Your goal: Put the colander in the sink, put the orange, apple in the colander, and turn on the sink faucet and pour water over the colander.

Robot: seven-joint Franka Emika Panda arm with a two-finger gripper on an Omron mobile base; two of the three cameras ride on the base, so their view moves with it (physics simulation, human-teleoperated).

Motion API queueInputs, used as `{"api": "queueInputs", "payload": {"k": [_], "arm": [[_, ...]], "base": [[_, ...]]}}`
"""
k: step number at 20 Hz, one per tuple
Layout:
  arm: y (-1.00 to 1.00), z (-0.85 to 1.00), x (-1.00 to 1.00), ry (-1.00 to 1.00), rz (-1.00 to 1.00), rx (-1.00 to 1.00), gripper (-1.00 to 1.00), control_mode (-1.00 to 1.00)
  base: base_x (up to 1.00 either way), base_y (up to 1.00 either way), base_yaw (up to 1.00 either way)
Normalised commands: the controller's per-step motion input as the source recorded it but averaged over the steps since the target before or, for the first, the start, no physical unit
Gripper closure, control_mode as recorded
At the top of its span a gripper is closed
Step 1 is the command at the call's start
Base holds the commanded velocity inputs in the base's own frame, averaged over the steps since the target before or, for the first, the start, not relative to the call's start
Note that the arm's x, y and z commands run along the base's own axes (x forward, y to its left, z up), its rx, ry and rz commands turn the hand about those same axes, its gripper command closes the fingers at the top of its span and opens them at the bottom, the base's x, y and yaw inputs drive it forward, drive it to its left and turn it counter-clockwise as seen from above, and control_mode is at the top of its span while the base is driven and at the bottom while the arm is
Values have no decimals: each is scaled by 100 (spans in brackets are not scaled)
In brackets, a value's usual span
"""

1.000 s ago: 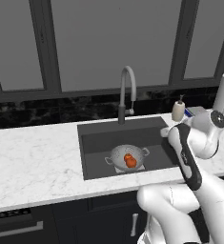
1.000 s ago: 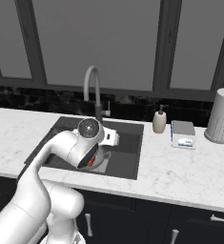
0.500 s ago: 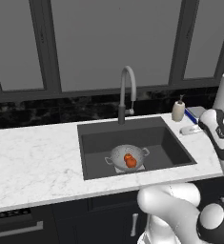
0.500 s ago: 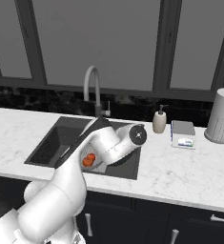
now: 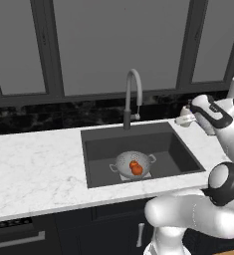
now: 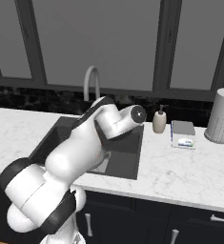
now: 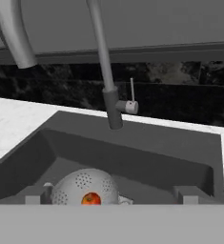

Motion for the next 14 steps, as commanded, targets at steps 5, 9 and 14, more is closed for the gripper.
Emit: {"api": "queueInputs", "payload": {"k": [5,9,14], "arm": [[0,-5,79,-3,29,-1,-100,-100],[0,-4,72,-6,38,1,-100,-100],[0,-24,65,0,34,13,-100,-100]], "base": [[0,0,0],[0,0,0],[0,0,0]]}}
